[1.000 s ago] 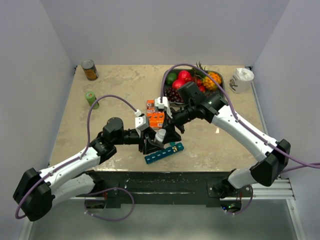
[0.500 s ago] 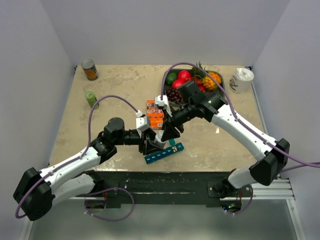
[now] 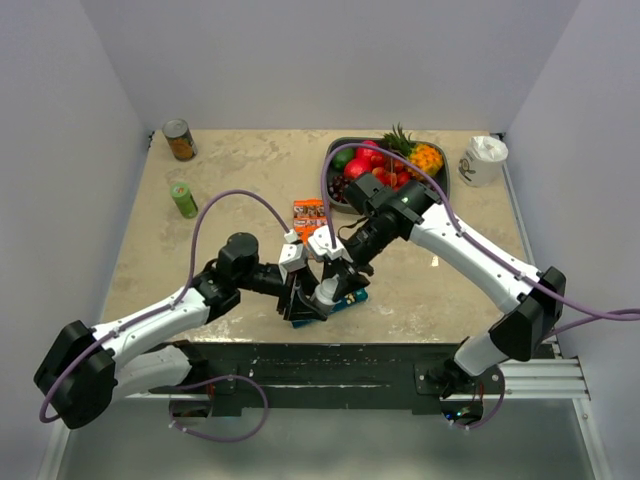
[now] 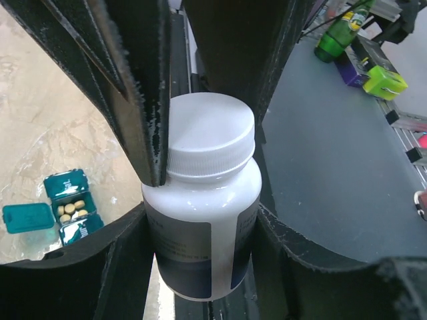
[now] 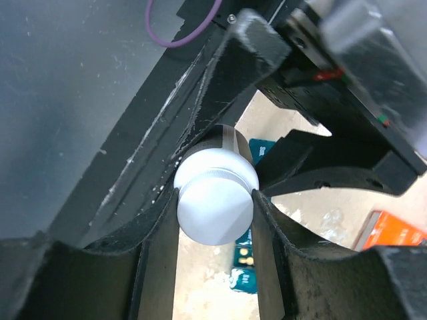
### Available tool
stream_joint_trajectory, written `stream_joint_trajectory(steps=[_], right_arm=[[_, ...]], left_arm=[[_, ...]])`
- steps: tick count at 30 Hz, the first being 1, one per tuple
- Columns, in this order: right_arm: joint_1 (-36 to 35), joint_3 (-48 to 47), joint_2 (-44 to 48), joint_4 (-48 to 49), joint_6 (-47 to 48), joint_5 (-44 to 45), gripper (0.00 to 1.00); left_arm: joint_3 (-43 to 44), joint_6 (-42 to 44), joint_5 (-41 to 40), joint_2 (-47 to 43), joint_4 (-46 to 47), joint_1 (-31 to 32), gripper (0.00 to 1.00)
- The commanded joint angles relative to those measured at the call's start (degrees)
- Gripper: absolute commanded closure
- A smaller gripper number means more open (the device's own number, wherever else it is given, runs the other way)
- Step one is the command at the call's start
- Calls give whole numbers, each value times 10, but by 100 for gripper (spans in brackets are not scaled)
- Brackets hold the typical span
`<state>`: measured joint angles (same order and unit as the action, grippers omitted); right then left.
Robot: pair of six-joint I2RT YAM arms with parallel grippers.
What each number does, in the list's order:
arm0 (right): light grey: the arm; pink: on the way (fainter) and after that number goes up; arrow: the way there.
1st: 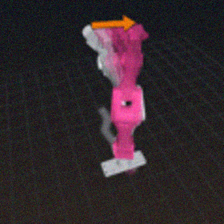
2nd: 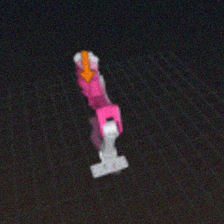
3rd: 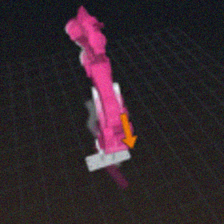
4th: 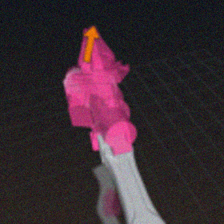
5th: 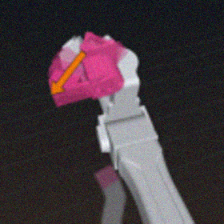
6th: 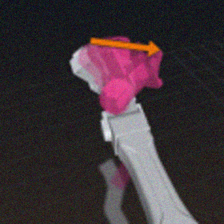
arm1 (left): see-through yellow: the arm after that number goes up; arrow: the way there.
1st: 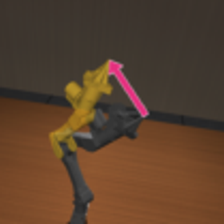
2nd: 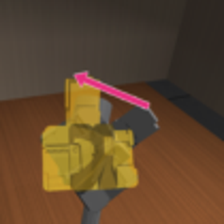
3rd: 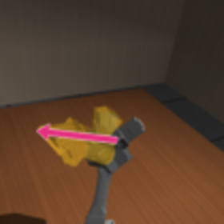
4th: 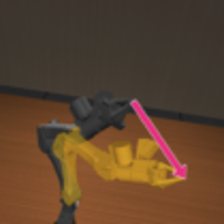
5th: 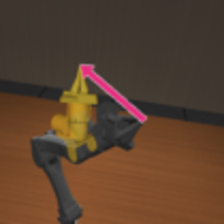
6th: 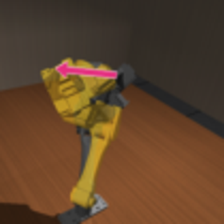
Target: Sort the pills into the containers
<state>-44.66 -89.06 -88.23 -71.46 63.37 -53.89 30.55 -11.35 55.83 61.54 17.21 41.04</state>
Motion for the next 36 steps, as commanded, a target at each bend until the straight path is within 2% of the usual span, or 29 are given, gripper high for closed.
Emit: stream_joint_trajectory(steps=[1,2,6,9,10,13,16,20,21,22,25,36], right_arm=[[-21,-28,24,-67,109,-26,89],[-20,-30,22,-67,104,-26,88],[-20,-22,27,-35,58,-28,76],[-21,-9,33,-8,20,-29,56],[-21,-10,34,-6,13,-30,45],[-19,-35,33,-27,3,-37,30],[-17,-62,31,-45,-4,-43,24],[-11,-86,26,-34,-61,-41,25],[-10,-85,26,1,-89,-34,25],[-10,-82,27,22,-148,-8,26],[-11,-60,33,76,-215,48,27],[-10,-10,40,157,-303,135,29]], left_arm=[[33,5,21,3,55,-4,100],[33,5,17,2,54,-4,100],[29,10,-10,-11,53,-4,100],[25,10,-18,-20,59,-5,100],[24,11,-18,-22,59,-4,100],[22,11,-18,-26,57,-5,100],[19,12,-18,-29,50,-5,100],[20,18,-25,-35,35,-4,100],[20,22,-34,-37,31,-5,100],[23,24,-39,-40,20,-4,100],[27,29,-63,-47,4,-4,100],[29,27,-106,-47,1,-5,100]])
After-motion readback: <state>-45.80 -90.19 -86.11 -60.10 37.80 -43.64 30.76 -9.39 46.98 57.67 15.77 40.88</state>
